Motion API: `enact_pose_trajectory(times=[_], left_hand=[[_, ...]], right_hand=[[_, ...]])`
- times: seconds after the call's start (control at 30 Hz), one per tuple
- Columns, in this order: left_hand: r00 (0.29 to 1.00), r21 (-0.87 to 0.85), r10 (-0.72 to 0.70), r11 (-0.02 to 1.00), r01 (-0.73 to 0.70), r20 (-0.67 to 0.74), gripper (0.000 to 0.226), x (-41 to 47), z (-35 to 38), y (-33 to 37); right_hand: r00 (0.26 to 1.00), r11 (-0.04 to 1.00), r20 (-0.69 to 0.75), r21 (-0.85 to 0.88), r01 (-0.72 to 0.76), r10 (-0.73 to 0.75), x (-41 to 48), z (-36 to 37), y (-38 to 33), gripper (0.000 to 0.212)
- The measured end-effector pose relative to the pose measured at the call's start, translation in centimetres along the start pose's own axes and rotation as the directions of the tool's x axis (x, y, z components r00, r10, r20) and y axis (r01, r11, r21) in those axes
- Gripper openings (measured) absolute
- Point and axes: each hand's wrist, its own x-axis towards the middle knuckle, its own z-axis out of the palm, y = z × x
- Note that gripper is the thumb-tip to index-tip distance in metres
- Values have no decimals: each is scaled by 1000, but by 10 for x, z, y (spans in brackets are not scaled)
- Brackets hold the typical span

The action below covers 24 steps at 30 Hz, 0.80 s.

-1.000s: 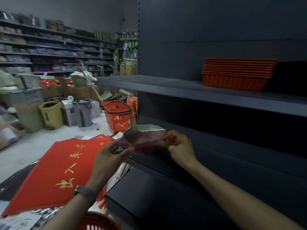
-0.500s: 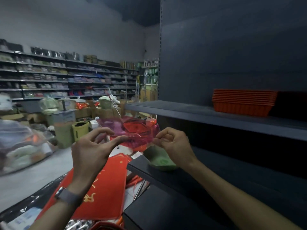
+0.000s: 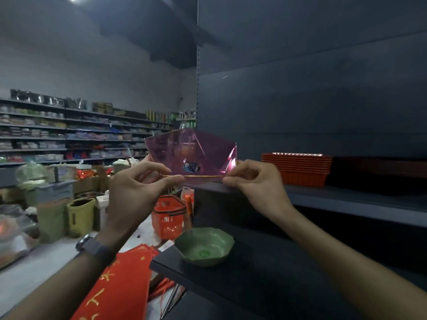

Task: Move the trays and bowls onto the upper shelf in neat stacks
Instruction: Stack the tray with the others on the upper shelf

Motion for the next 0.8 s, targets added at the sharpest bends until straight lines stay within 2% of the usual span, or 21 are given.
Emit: enact_pose_trajectory(times=[0.23, 0.37, 0.5, 0.6, 0.8], left_hand=[[987, -90, 60, 995, -48, 147, 18, 30, 63, 19], [973, -147, 126, 984, -98, 196, 14, 44, 104, 30], [950, -209, 168, 971, -113, 264, 15, 56, 151, 37], [939, -262, 150, 963, -68, 309, 12, 66, 190, 46], [925, -395, 174, 918, -28, 339, 9, 77, 267, 80]], right_hand=[[993, 990, -113, -141, 9, -25, 7, -73, -21, 13], [988, 969, -132, -246, 41, -75, 4, -115, -32, 10], [979, 898, -157, -437, 47, -127, 3, -163, -41, 10], [969, 840, -182, -541, 43, -166, 3, -199, -47, 9], [938, 772, -292, -634, -44, -187, 6, -265, -58, 10]])
